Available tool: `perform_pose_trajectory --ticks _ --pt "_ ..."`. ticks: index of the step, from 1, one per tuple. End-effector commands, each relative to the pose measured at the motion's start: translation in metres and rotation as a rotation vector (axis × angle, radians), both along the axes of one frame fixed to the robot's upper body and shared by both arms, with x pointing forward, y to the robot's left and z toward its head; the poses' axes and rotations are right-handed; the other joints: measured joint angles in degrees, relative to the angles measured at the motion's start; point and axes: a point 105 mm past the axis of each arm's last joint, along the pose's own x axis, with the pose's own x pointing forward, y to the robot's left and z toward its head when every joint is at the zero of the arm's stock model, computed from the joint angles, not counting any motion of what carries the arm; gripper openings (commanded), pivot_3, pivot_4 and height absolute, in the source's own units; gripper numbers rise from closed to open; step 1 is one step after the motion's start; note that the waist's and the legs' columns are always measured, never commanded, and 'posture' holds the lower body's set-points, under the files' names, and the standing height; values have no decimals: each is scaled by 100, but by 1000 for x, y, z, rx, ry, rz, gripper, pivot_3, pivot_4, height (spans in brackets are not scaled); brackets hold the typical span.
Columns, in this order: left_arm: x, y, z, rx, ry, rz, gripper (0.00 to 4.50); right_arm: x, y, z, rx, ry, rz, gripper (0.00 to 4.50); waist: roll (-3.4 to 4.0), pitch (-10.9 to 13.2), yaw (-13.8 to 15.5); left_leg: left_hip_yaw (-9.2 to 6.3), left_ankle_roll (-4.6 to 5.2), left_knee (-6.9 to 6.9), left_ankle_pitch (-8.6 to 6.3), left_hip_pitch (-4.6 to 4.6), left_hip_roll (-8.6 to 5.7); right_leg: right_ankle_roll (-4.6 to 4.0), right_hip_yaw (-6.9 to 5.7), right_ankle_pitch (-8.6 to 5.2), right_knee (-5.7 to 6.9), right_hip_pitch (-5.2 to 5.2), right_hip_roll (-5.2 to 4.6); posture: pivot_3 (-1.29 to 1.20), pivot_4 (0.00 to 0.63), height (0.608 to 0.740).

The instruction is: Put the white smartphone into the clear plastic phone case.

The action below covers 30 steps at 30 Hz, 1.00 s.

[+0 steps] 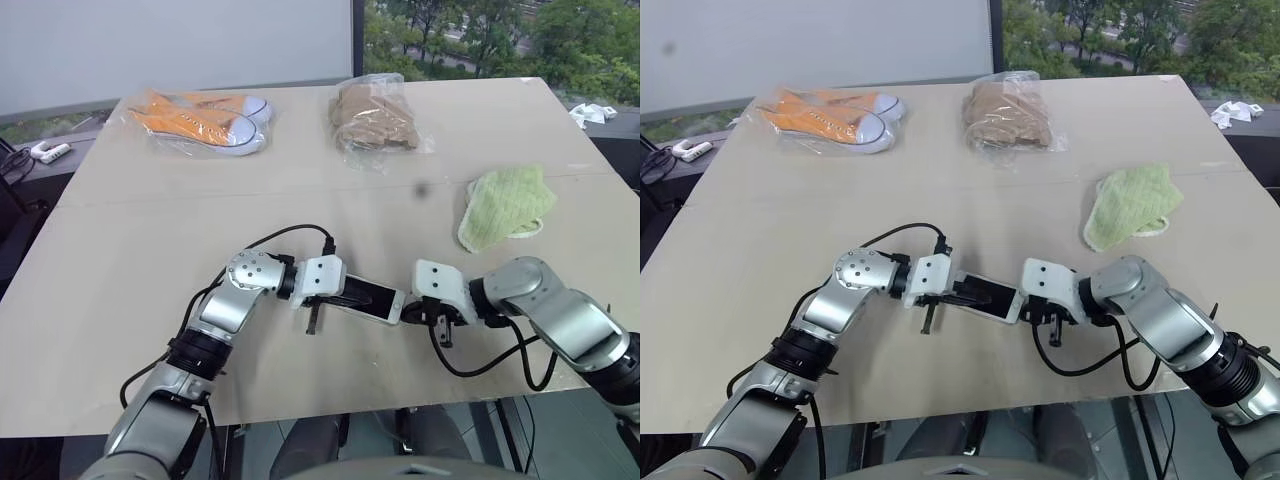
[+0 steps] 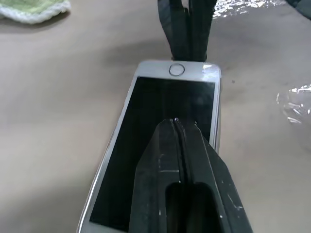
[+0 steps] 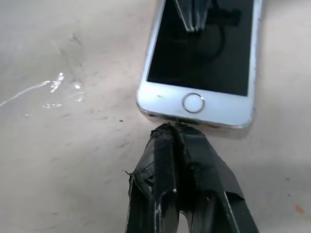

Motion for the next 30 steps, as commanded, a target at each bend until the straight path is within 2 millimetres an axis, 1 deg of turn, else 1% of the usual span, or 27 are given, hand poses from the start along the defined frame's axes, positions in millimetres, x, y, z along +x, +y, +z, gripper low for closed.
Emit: perform_pose_trajectory --ticks 1,9,12,14,17,18,19,21,22,24,28,29,30 --pt "-1 -1 6 -15 -21 -7 0 4 -5 8 -2 -45 -13 50 0 0 0 0 0 0 0 0 0 0 0 0 0 0 0 0 150 740" --pt "2 1 6 -16 -28 5 0 13 -17 14 -10 -90 -62 50 0 0 -2 0 0 0 0 0 0 0 0 0 0 0 0 0 150 740" --pt "2 2 5 -13 -26 6 0 17 -21 21 19 -129 -82 50 0 0 1 1 0 0 0 0 0 0 0 0 0 0 0 0 150 740" --pt "1 3 4 -10 -25 5 0 17 -20 28 63 -159 -61 50 0 0 1 0 0 0 0 0 0 0 1 0 0 0 0 0 150 740" --pt "1 3 4 -8 -25 3 0 14 -15 37 146 -180 -44 918 0 0 -1 0 0 -1 0 0 0 0 0 0 0 0 0 0 150 740" --pt "1 3 3 -8 -25 2 0 13 -13 37 165 -184 -41 1460 0 0 -3 0 0 -1 0 1 0 0 0 0 0 1 0 0 150 740" --pt "1 3 3 -7 -24 1 0 12 -11 38 188 -192 -41 1859 0 0 -2 1 0 -1 0 2 0 0 1 0 0 1 0 0 150 740" --pt "1 2 3 -8 -23 0 0 11 -7 38 243 -204 -55 3000 0 0 0 0 0 -1 0 2 0 0 1 0 0 2 0 0 150 740" --pt "1 2 3 -9 -23 1 0 9 -5 37 281 -192 -60 2953 0 0 0 0 0 -1 0 2 0 0 1 0 0 2 0 0 150 740" --pt "1 2 3 -9 -23 3 0 3 -3 33 319 -164 -50 2724 0 0 1 1 0 -1 0 2 0 0 2 0 0 1 0 0 150 740" --pt "1 3 2 -8 -22 7 0 3 1 26 381 -178 -67 921 0 0 -5 1 0 -1 0 3 0 0 2 0 0 2 1 0 150 740" --pt "1 4 2 -8 -22 8 0 3 2 26 412 -178 -76 344 0 0 -10 2 0 -2 0 6 0 0 3 0 1 2 1 0 150 740" --pt "1 4 3 -7 -22 9 0 4 4 26 438 -188 -81 43 0 0 -9 1 0 -4 0 9 0 0 4 0 2 3 1 0 150 740"
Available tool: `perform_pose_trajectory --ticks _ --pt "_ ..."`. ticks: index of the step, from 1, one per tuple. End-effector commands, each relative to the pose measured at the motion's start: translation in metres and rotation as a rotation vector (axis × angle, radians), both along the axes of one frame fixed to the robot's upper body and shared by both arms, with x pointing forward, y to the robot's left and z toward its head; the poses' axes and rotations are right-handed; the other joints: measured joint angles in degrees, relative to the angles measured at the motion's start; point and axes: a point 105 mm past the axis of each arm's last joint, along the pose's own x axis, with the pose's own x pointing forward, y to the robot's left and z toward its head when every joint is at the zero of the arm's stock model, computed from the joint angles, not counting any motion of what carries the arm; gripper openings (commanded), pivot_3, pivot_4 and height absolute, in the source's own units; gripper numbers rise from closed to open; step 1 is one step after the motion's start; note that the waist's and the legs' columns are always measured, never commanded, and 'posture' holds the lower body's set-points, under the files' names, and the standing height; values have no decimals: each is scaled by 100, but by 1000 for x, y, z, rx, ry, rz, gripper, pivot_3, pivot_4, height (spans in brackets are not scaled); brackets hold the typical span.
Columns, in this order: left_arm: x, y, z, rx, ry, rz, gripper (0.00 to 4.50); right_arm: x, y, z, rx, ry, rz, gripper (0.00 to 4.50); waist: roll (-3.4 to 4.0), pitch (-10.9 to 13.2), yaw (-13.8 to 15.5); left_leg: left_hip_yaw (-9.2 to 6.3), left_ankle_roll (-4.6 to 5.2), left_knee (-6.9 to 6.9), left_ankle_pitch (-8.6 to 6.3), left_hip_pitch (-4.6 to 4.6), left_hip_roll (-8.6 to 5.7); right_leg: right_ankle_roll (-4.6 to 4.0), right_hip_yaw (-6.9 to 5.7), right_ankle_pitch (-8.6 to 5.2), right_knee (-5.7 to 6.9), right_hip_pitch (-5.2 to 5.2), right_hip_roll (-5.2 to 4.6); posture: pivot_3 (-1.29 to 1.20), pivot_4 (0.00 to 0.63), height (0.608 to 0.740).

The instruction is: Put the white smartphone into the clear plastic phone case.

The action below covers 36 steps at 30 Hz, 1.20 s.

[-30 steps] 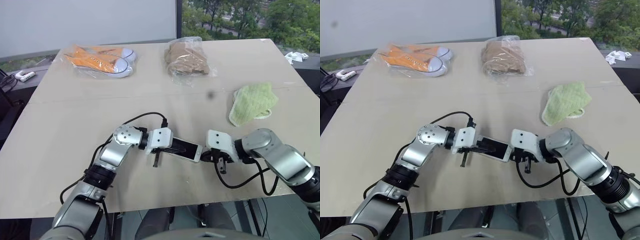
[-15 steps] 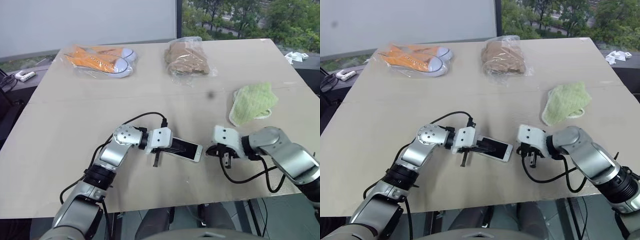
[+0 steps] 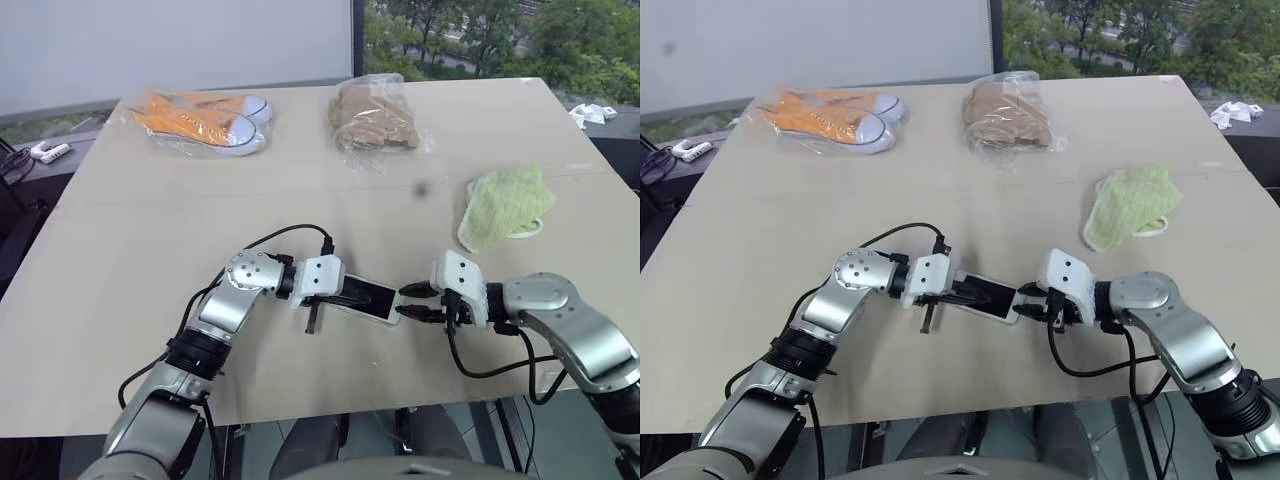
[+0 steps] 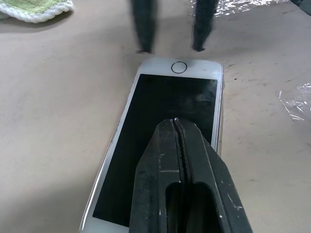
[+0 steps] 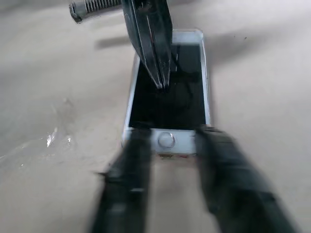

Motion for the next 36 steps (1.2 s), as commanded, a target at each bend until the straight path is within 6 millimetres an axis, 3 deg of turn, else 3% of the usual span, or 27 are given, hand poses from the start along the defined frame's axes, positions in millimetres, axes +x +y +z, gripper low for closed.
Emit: perform_pose_trajectory --ticks 1,14,26,33,36 --pt "0 2 3 -6 -14 4 0 4 1 11 86 -72 -15 43 0 0 3 0 0 0 0 0 0 0 0 0 0 0 0 0 150 740" --pt "0 5 4 -4 -12 11 0 -4 -14 -31 -14 13 2 43 0 0 2 3 0 -1 0 11 -1 0 3 0 1 9 1 0 150 740" --pt "0 5 5 -1 -15 11 0 -3 -6 -48 -82 83 -3 43 -3 -7 -29 10 0 -6 0 41 4 -1 15 -1 6 28 8 0 150 740" --pt "0 5 5 -4 -16 11 0 -18 0 -59 -206 239 29 43 -11 -31 -36 13 0 -8 0 47 7 -1 20 -1 9 28 12 0 150 740" --pt "0 4 5 -7 -17 13 0 -15 2 -62 -291 263 36 43 -17 -47 -38 13 0 -9 0 48 7 -1 23 -1 9 28 12 0 150 740"
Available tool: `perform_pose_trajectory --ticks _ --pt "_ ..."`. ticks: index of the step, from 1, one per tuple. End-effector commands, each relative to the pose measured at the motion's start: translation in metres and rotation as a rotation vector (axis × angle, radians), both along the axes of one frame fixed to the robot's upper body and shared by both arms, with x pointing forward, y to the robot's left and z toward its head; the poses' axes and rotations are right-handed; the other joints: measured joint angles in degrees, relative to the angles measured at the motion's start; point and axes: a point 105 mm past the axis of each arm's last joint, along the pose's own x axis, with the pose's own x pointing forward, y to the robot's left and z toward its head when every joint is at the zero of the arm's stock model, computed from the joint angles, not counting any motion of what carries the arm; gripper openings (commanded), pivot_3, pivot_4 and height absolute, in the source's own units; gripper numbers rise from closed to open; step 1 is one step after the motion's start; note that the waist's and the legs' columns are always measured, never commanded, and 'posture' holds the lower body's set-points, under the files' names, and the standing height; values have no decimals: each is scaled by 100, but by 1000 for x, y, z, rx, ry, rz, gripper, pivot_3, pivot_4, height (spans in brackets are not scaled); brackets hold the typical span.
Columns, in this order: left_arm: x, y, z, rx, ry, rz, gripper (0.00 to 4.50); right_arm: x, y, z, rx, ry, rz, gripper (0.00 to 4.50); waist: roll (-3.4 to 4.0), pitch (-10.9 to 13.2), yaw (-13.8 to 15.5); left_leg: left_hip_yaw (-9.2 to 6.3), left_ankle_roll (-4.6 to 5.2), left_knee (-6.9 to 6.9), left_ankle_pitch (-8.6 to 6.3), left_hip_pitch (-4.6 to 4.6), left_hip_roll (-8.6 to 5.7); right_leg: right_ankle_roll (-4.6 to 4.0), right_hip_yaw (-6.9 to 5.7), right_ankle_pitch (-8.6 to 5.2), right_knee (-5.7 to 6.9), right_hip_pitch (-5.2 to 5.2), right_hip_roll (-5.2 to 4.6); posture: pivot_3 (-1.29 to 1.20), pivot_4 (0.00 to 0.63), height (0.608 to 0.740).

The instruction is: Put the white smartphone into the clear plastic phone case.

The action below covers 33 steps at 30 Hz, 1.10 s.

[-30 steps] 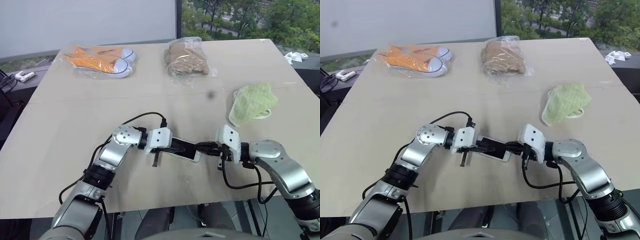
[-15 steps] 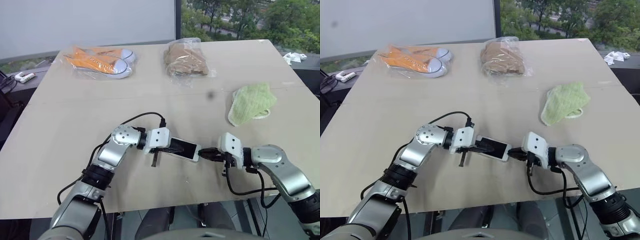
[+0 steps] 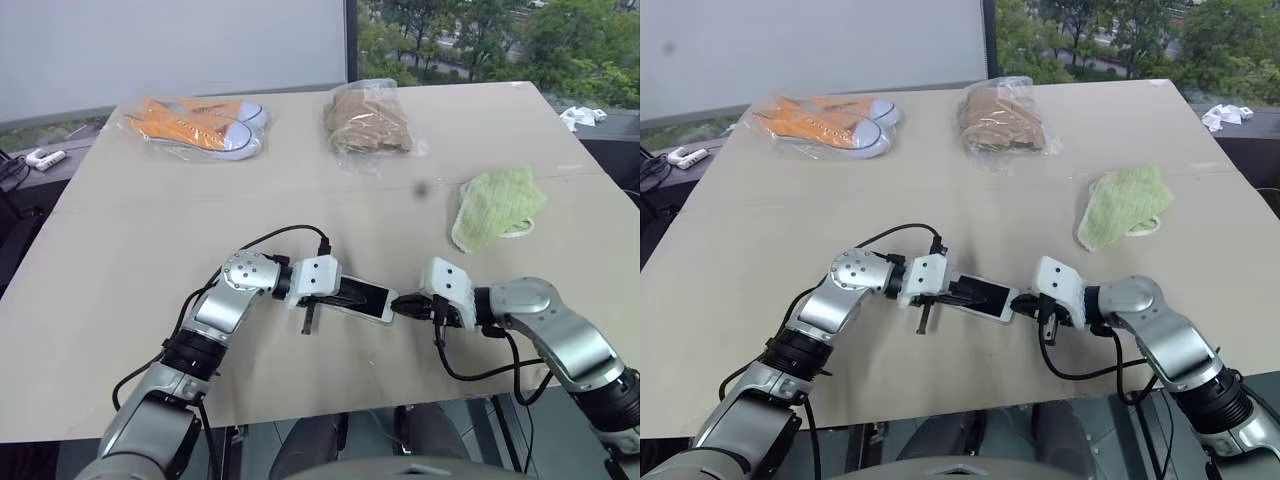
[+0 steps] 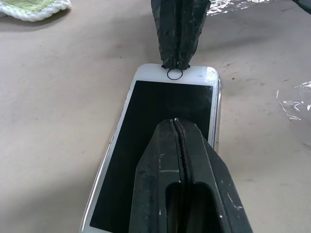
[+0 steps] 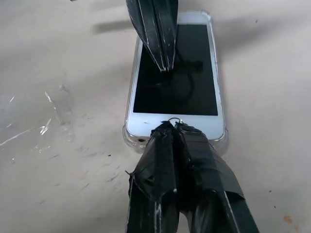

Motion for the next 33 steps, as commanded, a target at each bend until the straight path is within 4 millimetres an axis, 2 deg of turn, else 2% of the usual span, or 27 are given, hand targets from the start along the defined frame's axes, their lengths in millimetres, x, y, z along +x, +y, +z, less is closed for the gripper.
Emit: perform_pose_trajectory --ticks 1,13,16,22,28,33 --pt "0 -2 8 -24 -31 -4 0 -16 1 -38 -155 186 13 43 -12 -16 0 -1 0 -1 0 2 0 0 0 0 0 0 0 0 150 740" --pt "0 -2 7 -29 -32 4 0 -18 8 -47 -318 253 49 43 -39 -92 2 -1 1 -11 -1 33 1 -1 1 -1 -5 23 1 0 150 740" --pt "0 -2 7 -29 -32 5 0 -18 5 -49 -326 275 33 43 -35 -97 22 -3 30 -35 -19 92 2 1 -1 -4 -28 83 1 0 150 740" --pt "0 -1 6 -29 -32 7 0 -22 -3 -53 -339 322 10 43 -30 -100 39 -6 31 -35 -20 90 2 1 -4 -3 -40 84 1 0 150 740" --pt "0 -2 7 -29 -34 6 0 -20 -1 -56 -348 323 8 43 -32 -102 39 -8 11 -51 -9 90 2 2 -6 -2 -59 87 0 0 150 740" --pt "0 0 7 -24 -36 7 0 -12 1 -45 -290 307 -13 43 -31 -102 26 -7 16 -58 -11 94 3 2 -4 -3 -59 87 1 0 150 740"
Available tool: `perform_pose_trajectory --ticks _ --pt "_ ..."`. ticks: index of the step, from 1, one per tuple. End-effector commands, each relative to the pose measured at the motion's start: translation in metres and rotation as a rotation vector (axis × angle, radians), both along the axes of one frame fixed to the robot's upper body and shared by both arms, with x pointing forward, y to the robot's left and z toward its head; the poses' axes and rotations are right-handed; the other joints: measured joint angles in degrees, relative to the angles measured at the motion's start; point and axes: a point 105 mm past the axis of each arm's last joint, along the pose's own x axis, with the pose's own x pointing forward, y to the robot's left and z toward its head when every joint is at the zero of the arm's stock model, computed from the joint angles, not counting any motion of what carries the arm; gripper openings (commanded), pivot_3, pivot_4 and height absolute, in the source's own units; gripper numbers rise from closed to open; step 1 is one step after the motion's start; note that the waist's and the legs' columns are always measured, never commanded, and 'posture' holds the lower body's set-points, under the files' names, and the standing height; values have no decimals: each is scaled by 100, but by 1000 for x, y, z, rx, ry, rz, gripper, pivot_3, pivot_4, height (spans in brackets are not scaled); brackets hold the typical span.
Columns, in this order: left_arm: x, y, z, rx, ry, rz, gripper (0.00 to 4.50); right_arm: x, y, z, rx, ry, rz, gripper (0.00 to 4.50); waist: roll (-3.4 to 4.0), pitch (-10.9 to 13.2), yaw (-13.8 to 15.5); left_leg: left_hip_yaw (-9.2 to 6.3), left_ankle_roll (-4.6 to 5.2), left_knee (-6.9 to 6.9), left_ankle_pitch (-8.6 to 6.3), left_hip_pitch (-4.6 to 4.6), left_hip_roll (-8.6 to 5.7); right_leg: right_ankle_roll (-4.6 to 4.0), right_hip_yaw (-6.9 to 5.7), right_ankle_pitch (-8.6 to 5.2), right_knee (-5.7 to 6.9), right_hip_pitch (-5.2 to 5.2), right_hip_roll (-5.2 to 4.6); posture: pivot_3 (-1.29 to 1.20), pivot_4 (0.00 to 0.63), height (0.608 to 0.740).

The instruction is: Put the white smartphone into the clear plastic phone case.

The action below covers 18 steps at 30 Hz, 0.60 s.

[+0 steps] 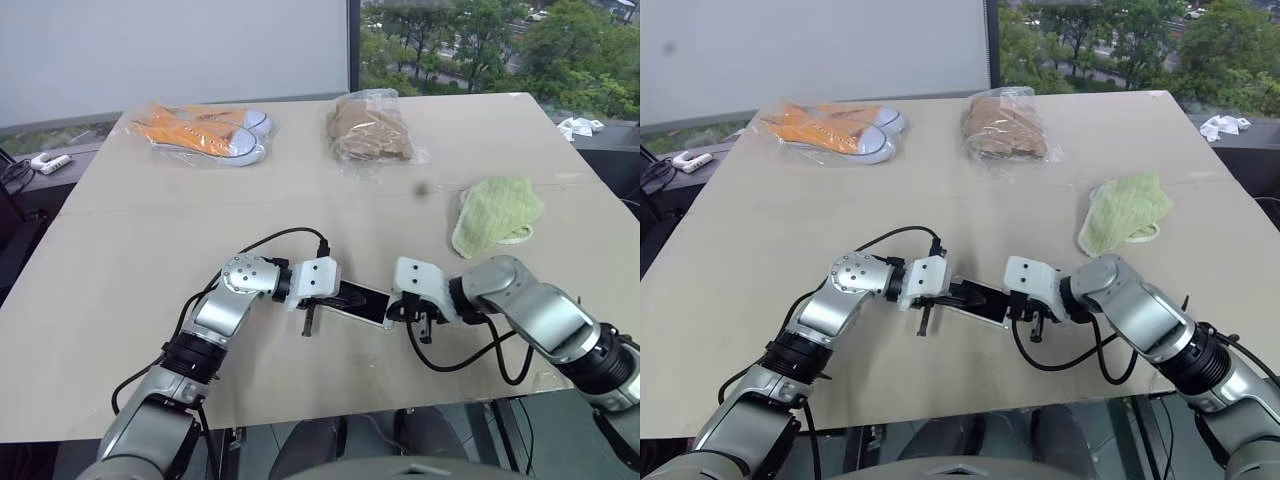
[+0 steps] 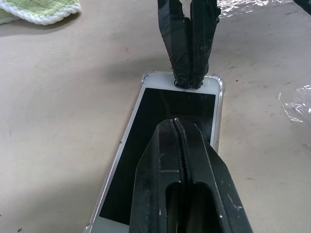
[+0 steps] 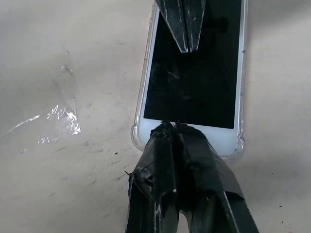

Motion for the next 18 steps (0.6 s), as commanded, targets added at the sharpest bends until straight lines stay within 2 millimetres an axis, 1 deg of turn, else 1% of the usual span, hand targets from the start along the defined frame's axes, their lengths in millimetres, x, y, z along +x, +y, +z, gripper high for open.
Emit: perform_pose_trajectory --ticks 1,2,3,8,10,12,13,14,15,17,18 --pt "0 -1 11 -17 -41 -13 0 -13 -15 -36 -65 176 -68 43 1 0 1 0 2 -1 -1 0 0 0 0 0 0 0 0 0 150 740" --pt "0 -1 10 -16 -41 -14 0 -11 -15 -33 -50 171 -73 43 2 2 9 -1 2 -2 -1 0 0 0 -1 0 0 0 0 0 150 740" --pt "0 0 10 -16 -41 -14 0 -9 -14 -26 -11 174 -82 43 4 3 14 -2 2 -2 -1 -2 0 0 -3 0 0 -1 0 0 150 740" --pt "2 -2 14 -41 -42 -6 0 -2 -12 23 254 121 -52 43 16 32 51 -4 -2 -2 2 -25 -2 1 -5 1 -10 -14 -4 0 150 740" --pt "4 -5 25 -114 -32 21 0 1 -13 42 373 60 -40 43 18 41 49 -7 -3 -1 2 -53 -3 0 -9 1 -11 -35 -5 0 150 740" --pt "5 -4 41 -227 14 75 0 5 -23 51 433 -6 -52 43 19 42 33 -11 -4 9 3 -97 -3 -1 -13 1 -6 -75 -6 0 150 740" --pt "5 -2 48 -264 31 95 0 7 -28 52 440 -36 -64 609 18 43 24 -11 -4 27 3 -131 -3 -1 -13 3 3 -105 -5 0 150 740" --pt "3 3 53 -286 31 116 245 9 -36 50 432 -67 -80 797 18 43 20 -13 -4 38 3 -144 -3 0 -16 3 6 -114 -5 0 150 740" --pt "3 9 56 -298 34 145 540 9 -44 48 423 -83 -88 1162 19 43 17 -13 -4 38 3 -144 -3 0 -15 3 5 -114 -5 0 150 740" --pt "1 20 59 -312 52 196 1238 9 -55 47 417 -111 -95 2059 24 46 11 -12 -4 36 3 -142 -4 0 -13 3 2 -113 -6 0 150 740" --pt "0 30 60 -312 68 240 1783 9 -62 47 423 -128 -112 2590 30 52 7 -10 -4 33 3 -139 -4 0 -10 3 3 -113 -5 0 150 740"
